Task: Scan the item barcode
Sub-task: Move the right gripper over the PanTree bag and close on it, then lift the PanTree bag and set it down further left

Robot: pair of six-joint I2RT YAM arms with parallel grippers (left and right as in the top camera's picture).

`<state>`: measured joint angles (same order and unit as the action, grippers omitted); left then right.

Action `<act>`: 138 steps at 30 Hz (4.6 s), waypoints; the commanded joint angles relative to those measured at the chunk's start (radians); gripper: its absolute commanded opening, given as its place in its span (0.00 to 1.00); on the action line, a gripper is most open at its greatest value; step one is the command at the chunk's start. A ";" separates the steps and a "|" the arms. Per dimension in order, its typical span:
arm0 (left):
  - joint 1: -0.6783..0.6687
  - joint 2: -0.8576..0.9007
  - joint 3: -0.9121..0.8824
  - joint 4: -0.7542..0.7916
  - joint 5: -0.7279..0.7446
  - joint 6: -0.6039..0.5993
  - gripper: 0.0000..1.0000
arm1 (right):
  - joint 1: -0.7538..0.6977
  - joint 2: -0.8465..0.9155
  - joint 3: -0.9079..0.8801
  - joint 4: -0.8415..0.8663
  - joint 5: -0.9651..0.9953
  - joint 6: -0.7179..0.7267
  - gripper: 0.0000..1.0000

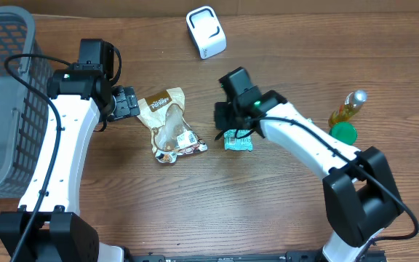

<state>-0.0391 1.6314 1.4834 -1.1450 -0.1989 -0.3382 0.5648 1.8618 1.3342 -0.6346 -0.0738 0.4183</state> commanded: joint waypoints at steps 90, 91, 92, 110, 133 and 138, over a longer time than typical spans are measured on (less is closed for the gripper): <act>-0.003 0.003 0.009 0.000 -0.002 -0.010 1.00 | 0.172 0.015 -0.233 0.414 -0.039 0.215 0.04; -0.003 0.003 0.009 0.000 -0.002 -0.010 1.00 | 0.176 0.015 -0.233 0.418 -0.063 0.215 0.04; -0.003 0.003 0.009 0.000 -0.002 -0.010 1.00 | 0.183 0.015 -0.234 0.423 -0.080 0.215 0.04; -0.003 0.003 0.009 0.000 -0.002 -0.010 1.00 | 0.217 0.012 -0.233 0.595 -0.024 0.097 0.13; -0.003 0.003 0.009 0.000 -0.002 -0.010 1.00 | 0.098 0.099 -0.235 0.555 -0.026 0.109 0.17; -0.003 0.003 0.009 0.000 -0.002 -0.010 0.99 | 0.131 0.110 -0.235 0.600 -0.164 0.113 0.18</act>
<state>-0.0391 1.6314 1.4834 -1.1446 -0.1989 -0.3382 0.6750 1.9694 1.1030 -0.0662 -0.1276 0.5251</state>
